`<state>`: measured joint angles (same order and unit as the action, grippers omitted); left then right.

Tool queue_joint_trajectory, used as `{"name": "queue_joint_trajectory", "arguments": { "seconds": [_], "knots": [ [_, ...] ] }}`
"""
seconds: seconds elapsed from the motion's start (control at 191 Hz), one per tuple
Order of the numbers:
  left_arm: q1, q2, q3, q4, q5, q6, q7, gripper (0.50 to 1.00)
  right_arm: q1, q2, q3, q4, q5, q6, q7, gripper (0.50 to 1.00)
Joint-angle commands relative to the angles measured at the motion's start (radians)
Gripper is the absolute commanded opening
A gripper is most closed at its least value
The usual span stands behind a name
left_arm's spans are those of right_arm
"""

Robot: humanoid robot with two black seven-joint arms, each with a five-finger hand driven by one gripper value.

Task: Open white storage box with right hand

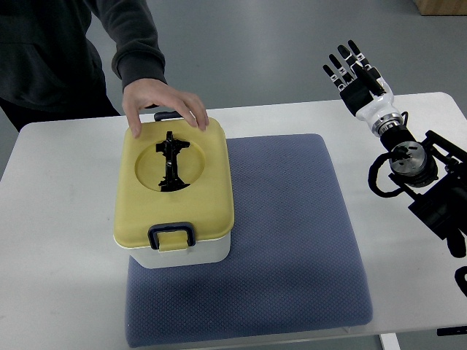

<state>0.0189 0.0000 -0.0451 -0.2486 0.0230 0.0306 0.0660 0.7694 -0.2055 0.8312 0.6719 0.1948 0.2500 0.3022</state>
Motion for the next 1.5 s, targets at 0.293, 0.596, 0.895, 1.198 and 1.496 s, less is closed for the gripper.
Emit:
{"name": "queue_joint_trajectory", "arguments": {
  "seconds": [0.293,0.596,0.895,1.198,1.496],
  "knots": [
    [0.001,0.0,-0.001,-0.003,0.0,0.003,0.0,1.0,0.004,-0.006,0.0,0.0,-0.002,0.0,0.0,0.93],
    [0.001,0.0,0.004,-0.008,0.0,-0.008,0.0,1.0,0.103,-0.021,-0.032,0.005,-0.07,0.014,-0.003,0.93],
    [-0.001,0.0,0.004,-0.011,0.002,-0.011,0.0,1.0,0.301,-0.1,-0.099,0.031,-0.448,0.156,-0.005,0.93],
    [-0.002,0.0,0.002,-0.023,0.003,-0.011,-0.002,1.0,0.541,-0.133,-0.357,0.116,-1.124,0.236,0.008,0.93],
    [-0.002,0.0,0.002,-0.02,0.003,-0.011,-0.002,1.0,0.557,-0.158,-0.475,0.397,-1.623,0.196,0.051,0.93]
  ]
}}
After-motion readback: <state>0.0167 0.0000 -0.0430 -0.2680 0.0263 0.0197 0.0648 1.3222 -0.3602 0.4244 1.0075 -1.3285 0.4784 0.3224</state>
